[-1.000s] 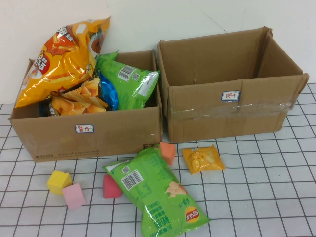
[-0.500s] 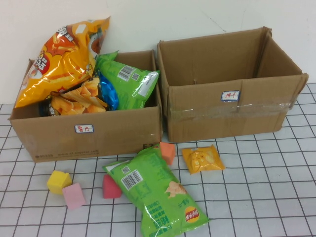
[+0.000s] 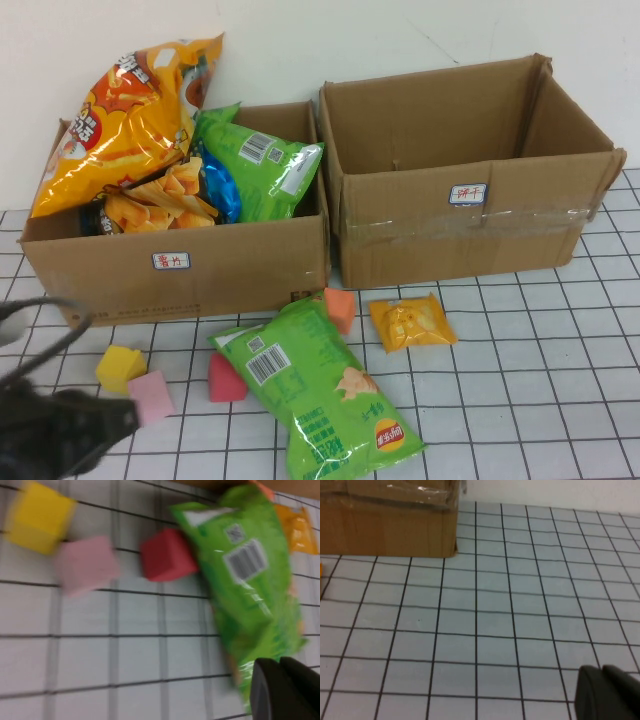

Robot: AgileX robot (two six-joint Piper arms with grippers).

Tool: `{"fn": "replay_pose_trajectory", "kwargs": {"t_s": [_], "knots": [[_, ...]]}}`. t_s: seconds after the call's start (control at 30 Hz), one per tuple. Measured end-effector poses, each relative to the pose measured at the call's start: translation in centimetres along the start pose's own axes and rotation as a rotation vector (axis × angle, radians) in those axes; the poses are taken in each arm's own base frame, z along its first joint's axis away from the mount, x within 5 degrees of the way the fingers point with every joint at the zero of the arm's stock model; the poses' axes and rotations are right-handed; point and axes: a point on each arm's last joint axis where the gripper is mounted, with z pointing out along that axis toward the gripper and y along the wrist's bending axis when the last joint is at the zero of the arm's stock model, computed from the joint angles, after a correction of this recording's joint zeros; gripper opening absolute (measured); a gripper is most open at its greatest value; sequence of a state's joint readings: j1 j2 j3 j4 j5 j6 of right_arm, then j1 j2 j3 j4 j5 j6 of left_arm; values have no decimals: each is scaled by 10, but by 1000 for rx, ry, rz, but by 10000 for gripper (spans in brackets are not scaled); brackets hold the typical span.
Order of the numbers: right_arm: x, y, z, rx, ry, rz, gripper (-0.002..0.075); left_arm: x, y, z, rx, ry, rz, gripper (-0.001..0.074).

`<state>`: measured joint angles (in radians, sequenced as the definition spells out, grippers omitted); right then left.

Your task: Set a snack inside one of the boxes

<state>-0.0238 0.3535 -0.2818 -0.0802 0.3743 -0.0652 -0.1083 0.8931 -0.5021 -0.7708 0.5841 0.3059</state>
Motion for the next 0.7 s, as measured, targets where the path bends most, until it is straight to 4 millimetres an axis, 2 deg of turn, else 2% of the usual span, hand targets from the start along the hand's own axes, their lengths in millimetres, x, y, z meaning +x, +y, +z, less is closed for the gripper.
{"fn": "replay_pose_trajectory", "kwargs": {"t_s": [0.2, 0.4, 0.5, 0.67, 0.7], "knots": [[-3, 7, 4, -101, 108, -51, -1, -11, -1, 44, 144, 37, -49, -1], [-9, 29, 12, -347, 133, -102, -1, -2, -8, 80, 145, 86, -19, 27], [-14, 36, 12, -428, 77, -121, -1, 6, -16, 94, 166, 121, 22, 151], [-20, 41, 10, -490, -6, -157, -1, 15, -20, 114, 178, 163, 21, 502], [-20, 42, 10, -492, -11, -160, -1, 15, -19, 118, 164, 168, 12, 545]]}}
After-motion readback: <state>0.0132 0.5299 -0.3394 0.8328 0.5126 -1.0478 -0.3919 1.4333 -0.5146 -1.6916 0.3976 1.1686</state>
